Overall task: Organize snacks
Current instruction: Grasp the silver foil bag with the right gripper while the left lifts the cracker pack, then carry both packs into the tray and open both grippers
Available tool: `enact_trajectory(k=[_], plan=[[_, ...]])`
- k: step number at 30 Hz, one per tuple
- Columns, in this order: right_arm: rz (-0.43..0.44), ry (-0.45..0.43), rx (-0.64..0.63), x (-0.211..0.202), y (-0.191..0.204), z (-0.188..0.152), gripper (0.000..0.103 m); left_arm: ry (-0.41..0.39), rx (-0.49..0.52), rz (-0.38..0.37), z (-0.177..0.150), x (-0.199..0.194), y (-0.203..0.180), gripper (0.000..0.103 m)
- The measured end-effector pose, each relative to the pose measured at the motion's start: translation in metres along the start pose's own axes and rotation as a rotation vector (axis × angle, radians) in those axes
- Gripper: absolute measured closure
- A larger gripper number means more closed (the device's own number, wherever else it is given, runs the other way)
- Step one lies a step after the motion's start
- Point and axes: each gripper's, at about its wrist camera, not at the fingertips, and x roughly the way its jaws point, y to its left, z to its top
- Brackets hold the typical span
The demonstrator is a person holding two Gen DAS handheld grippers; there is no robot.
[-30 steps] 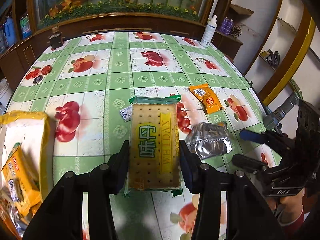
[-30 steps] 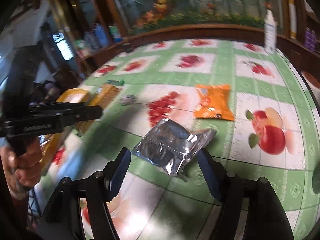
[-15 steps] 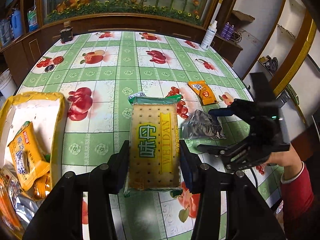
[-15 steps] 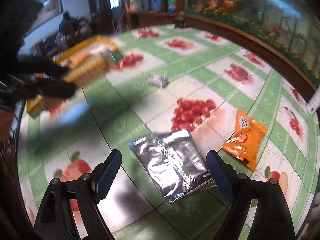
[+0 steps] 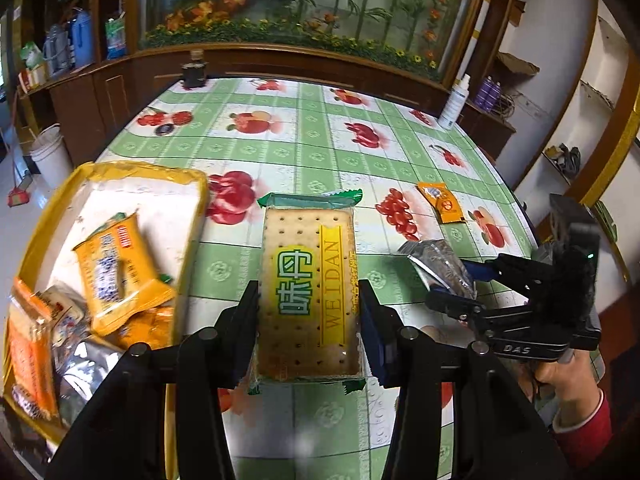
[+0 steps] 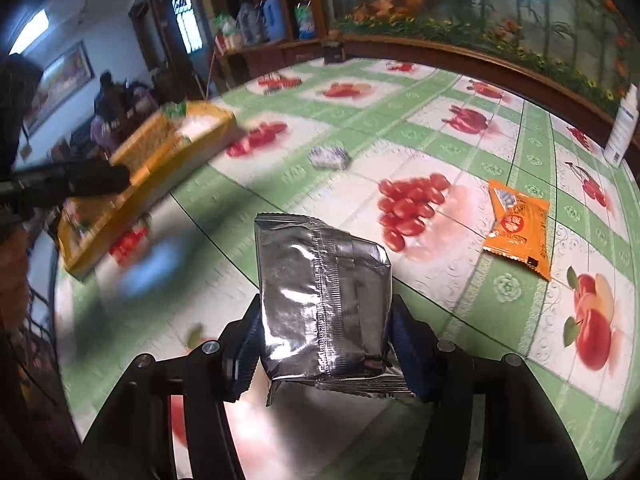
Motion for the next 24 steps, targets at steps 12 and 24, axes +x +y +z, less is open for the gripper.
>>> enact_trajectory(k=[12, 24], plan=[[0.303, -0.144, 0.101, -0.01, 0.074, 0.042, 0.043, -0.085, -0.114, 0.189, -0.014, -0.038, 0.065, 0.059], [0.37, -0.112, 0.089, 0.038, 0.14, 0.089, 0.043, -0.088, -0.246, 0.279, -0.033, -0.05, 0.138, 0.058]])
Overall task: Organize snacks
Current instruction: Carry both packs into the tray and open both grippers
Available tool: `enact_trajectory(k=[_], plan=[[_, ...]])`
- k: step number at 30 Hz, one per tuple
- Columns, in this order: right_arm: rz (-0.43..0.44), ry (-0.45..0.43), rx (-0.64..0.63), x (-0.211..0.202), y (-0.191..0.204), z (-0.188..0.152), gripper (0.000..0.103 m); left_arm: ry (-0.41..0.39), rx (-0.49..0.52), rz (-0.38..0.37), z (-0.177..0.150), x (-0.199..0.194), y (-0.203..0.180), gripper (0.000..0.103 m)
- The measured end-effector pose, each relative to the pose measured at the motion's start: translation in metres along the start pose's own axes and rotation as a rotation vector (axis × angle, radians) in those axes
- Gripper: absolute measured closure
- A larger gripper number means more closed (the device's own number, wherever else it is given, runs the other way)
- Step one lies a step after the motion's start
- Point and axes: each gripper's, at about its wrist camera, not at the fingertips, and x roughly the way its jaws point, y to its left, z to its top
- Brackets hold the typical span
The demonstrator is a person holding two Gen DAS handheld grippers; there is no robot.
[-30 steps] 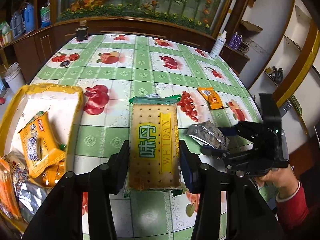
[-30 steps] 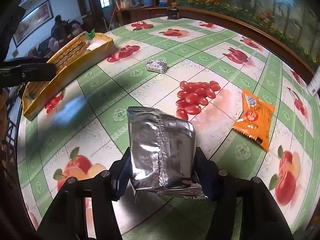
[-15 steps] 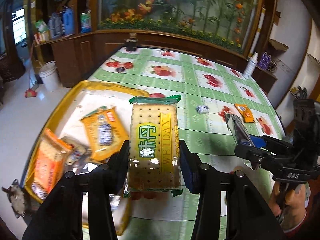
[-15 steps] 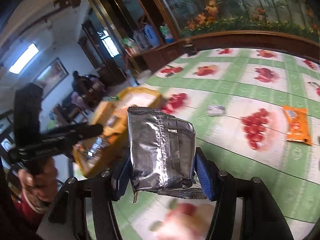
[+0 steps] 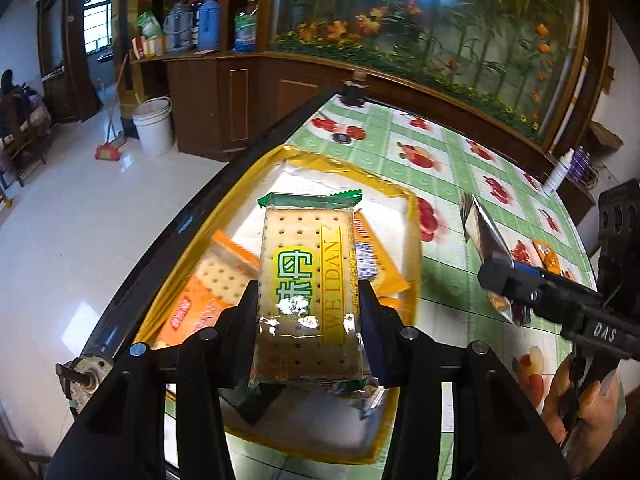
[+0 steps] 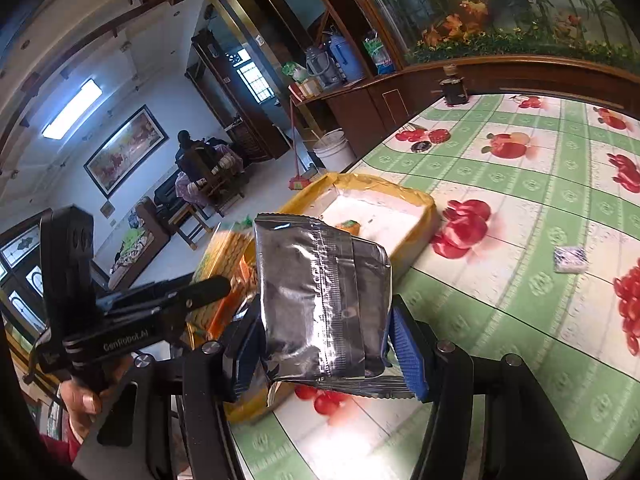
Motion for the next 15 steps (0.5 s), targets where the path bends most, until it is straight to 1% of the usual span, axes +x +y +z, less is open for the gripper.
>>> enact_trajectory(k=[3, 9, 15], plan=[[-0.004, 0.005, 0.008, 0.018, 0.004, 0.011, 0.043, 0.01, -0.015, 0.007, 0.0, 0.006, 0.006, 0.058], [-0.032, 0.023, 0.01, 0.058, 0.009, 0.032, 0.043, 0.021, -0.018, 0.011, 0.008, 0.021, 0.007, 0.058], [-0.07, 0.042, 0.023, 0.091, 0.001, 0.046, 0.043, 0.029, -0.024, 0.026, 0.023, 0.041, 0.009, 0.058]])
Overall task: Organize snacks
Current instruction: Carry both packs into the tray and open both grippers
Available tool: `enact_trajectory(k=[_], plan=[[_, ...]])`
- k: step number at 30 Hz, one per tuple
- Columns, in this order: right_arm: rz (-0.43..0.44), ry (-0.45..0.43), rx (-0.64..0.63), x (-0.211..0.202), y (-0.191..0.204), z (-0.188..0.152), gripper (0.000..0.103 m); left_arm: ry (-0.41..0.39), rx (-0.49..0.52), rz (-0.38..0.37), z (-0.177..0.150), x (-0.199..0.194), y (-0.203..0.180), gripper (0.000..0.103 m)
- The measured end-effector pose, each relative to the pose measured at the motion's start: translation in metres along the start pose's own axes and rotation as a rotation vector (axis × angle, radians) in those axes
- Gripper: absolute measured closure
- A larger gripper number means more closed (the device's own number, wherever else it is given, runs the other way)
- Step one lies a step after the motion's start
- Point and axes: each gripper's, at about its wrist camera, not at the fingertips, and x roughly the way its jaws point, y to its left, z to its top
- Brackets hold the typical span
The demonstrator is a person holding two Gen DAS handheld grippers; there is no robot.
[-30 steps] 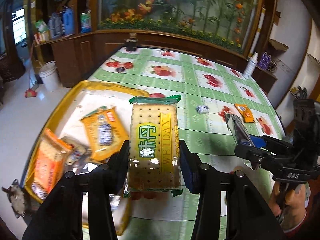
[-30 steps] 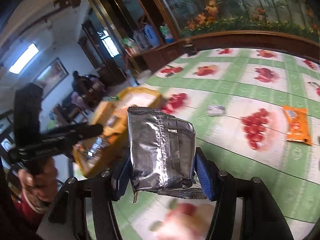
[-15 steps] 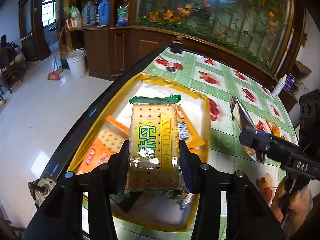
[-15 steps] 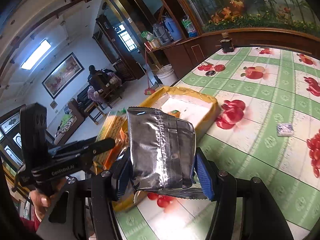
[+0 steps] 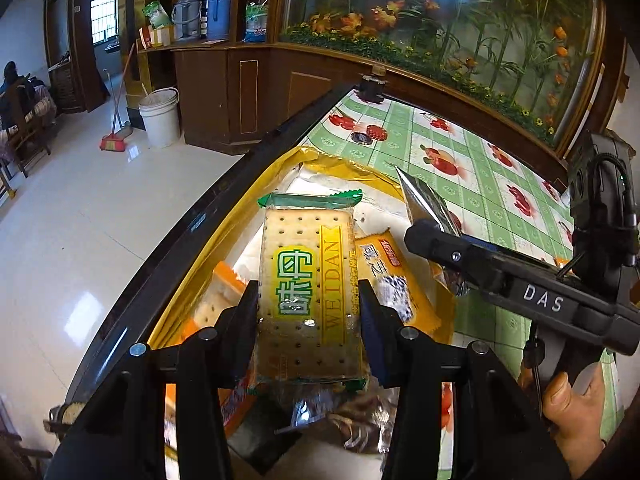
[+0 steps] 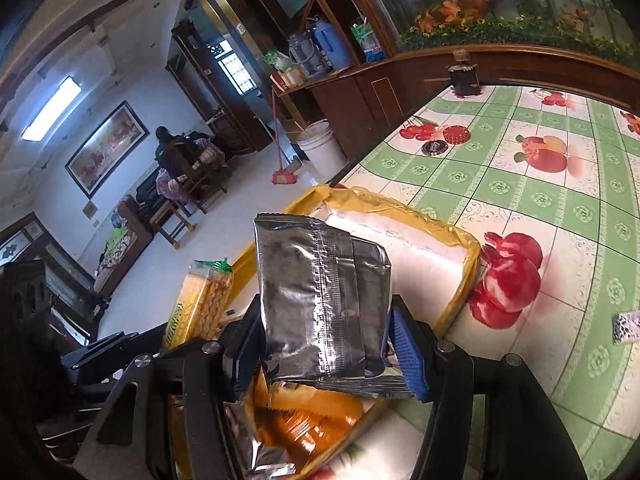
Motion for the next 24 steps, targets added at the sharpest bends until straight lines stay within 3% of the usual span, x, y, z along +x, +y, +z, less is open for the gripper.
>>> enact_trajectory(k=[10, 14, 24], plan=[[-0.01, 0.032, 0.001, 0.025, -0.008, 0.007, 0.043, -0.005, 0.004, 0.079, 0.001, 0.006, 0.008, 0.058], [-0.008, 0.036, 0.009, 0.028, -0.01, 0.007, 0.036, -0.033, -0.01, 0.121, 0.0, 0.0, 0.012, 0.045], [-0.02, -0.057, 0.068, -0.021, -0.027, -0.005, 0.026, -0.152, 0.034, 0.174, -0.003, -0.031, -0.006, 0.035]])
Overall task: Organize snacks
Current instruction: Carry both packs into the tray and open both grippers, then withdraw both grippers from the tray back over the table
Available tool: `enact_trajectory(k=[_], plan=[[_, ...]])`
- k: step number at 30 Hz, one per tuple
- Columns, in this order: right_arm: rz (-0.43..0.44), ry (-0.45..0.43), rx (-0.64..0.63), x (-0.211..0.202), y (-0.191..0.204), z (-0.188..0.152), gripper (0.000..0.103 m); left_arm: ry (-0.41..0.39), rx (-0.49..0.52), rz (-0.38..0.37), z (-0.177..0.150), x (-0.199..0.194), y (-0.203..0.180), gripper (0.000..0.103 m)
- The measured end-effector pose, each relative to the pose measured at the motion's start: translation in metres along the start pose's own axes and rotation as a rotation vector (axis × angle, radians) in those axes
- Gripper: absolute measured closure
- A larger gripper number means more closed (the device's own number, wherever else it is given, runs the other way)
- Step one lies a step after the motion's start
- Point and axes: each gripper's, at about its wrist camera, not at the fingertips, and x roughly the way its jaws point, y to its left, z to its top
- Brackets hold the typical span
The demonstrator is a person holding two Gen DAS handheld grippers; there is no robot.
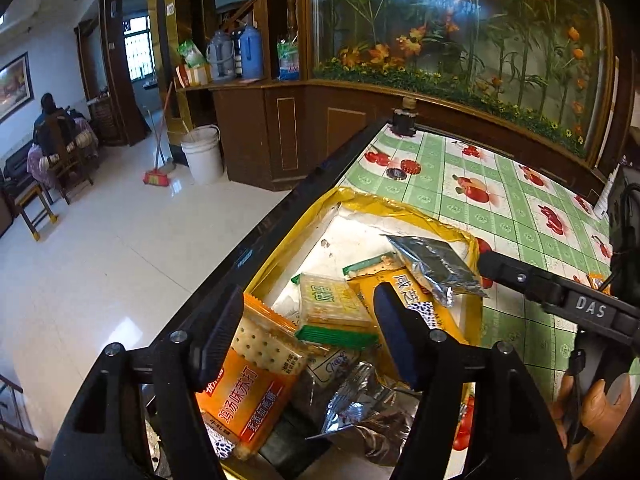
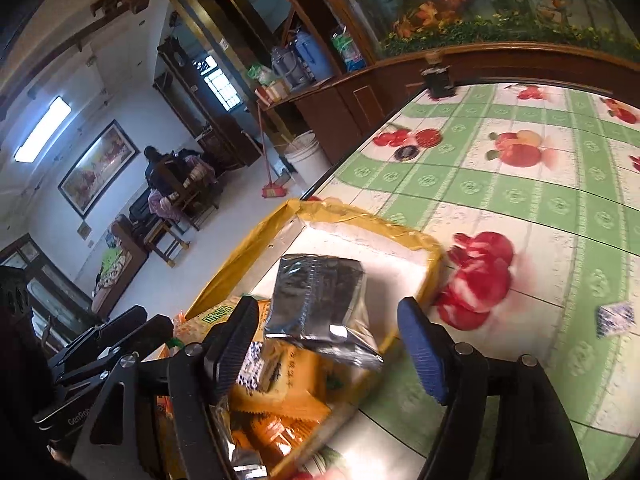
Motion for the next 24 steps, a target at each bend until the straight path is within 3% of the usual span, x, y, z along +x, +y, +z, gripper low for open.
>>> enact_trajectory(k=[8, 13, 24], plan=[[-0.015, -0.097, 0.087, -0.057, -0.031, -0.01, 0.023, -0.029, 0.032, -0.01, 0.002, -0.017, -0.021, 0.035], [-0.069, -0.147, 0.107, -0.09, -0.052, -0.018, 0.022, -0.041, 0.045, -0.022, 0.001, -0.024, -0.036, 0.027], [-0.342, -0.17, 0.137, -0.161, -0.13, -0.054, 0.018, 0.025, 0.147, -0.137, -0.003, -0.011, -0.111, 0.027]])
